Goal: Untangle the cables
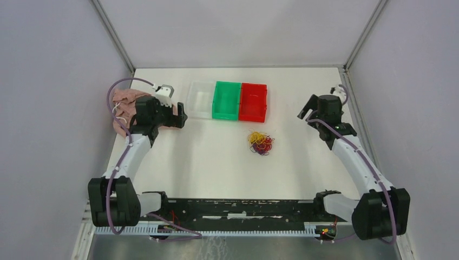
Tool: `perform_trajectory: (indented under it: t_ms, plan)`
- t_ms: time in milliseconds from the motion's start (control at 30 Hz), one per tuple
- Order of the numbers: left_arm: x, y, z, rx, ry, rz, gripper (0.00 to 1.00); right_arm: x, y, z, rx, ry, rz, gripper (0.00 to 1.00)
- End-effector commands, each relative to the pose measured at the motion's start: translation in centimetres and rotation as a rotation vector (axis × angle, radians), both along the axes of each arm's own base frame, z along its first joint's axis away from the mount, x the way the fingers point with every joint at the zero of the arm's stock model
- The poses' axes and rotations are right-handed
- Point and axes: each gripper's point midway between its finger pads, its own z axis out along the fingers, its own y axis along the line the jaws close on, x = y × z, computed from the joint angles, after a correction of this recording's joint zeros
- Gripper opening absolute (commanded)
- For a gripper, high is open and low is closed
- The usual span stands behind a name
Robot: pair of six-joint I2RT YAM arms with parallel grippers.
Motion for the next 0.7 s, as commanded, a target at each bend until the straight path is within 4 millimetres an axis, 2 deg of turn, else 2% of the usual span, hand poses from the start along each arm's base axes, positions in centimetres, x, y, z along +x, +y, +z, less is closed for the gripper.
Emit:
perform_trajectory:
  t_ms: [0,133,267,500,667]
  plan:
    - [-3.0,-2.0,2.4,-0.019,0.076,-0.153,0.99,-2.8,8.4,2.7,0.155,-0.015,0.190,0.85]
    - [-4.3,-2.6,3.3,-0.037,0.098,-0.186,0.99,-4.8,14.2,2.2,0.267,0.019,0.304,0.74]
    - [-5.4,-2.6,3.4,-0.034,0.122,-0.189,0.99,-5.7,18.5,0.7,0.294,0.075,0.391,0.67]
    - [-7.2,-2.2,3.7,0.005,0.133,-0.197,0.99,-5.1,23.3,-0.4,0.267,0.124,0.463,0.52]
    - [-7.8,-2.4,3.8,0.012,0.131,-0.228,0.99,-4.3,24.5,-0.7,0.244,0.125,0.462,0.43]
